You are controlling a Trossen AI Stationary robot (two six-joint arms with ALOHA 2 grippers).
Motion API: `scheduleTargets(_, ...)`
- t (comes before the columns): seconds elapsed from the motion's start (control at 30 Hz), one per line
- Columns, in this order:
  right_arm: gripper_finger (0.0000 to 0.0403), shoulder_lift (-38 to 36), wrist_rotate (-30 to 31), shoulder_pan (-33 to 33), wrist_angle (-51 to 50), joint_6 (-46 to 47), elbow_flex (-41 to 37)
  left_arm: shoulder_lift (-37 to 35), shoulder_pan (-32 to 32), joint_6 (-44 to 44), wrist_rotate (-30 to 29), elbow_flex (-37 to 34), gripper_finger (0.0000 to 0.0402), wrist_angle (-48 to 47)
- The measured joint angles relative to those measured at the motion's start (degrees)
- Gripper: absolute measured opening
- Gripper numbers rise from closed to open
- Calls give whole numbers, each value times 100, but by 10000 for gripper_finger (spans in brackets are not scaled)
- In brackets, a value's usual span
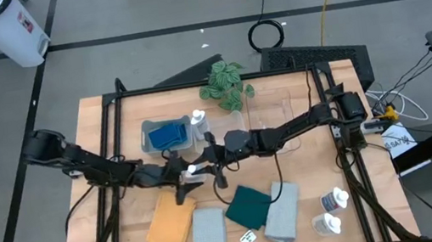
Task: Pick & Place Kitchen Items
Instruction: Put the white plastic restorer bottle into the white bin
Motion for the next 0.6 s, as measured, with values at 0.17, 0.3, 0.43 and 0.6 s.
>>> scheduleTargets(0.17, 71, -306, 16, 89, -415, -71, -9, -459, -102, -10, -24, 2, 307, -313)
scheduleTargets(0.3, 71, -658, 35, 153, -963, -165, -25, -654, -197, 2, -24, 4, 307, -342)
scheduleTargets(0.43, 71, -941, 261, 231, -1331, -217, -32, -668, -268, 4, -28, 2, 311, -338)
scheduleTargets(0.6, 71, -1335, 690, 361, -1301, -455, -209, -668, -289, 44, -68, 2, 312, -356)
